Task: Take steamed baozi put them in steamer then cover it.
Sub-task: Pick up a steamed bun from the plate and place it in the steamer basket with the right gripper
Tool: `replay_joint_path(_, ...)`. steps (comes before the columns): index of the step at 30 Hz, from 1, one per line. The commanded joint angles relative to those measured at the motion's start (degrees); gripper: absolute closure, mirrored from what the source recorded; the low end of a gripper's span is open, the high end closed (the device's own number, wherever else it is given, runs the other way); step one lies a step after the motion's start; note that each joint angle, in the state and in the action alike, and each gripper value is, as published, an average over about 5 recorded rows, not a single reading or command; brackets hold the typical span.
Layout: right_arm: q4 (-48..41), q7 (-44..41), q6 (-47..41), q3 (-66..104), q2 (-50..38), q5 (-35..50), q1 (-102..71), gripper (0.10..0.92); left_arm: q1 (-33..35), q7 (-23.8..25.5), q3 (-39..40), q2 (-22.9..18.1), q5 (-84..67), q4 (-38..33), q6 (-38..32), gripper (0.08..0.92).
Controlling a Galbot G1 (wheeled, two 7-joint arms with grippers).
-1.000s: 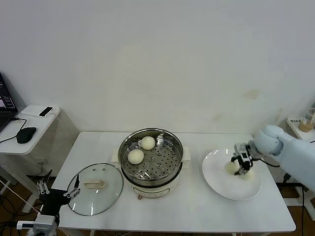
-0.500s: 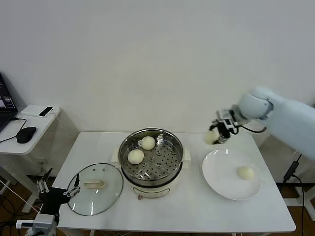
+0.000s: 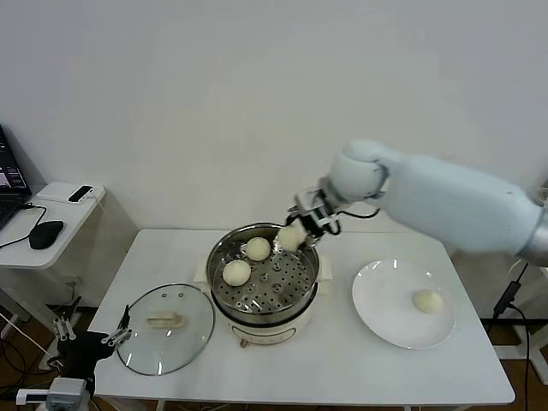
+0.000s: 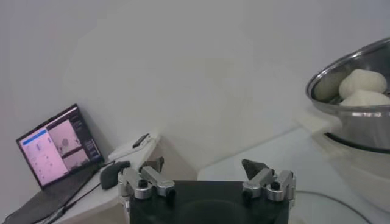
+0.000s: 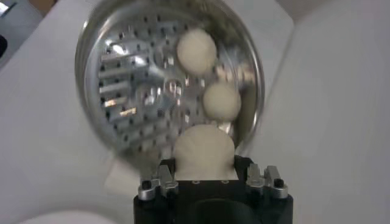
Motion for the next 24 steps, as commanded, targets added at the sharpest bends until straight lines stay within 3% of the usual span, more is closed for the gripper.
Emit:
replay_joint_path(1, -0.99, 2.72, 8.7, -5.19, 9.92, -6.46, -2.62, 0.423, 0.38, 0.02, -0.69, -0.87, -0.05, -0.67, 0.04, 0.177)
replay_joint_path(24, 2.7, -0.45, 16.92, -8.68, 10.71, -11.23, -3.26, 0.423, 0.1, 0.02, -1.44, -1.26, -0.77, -0.5, -0.06, 0.177)
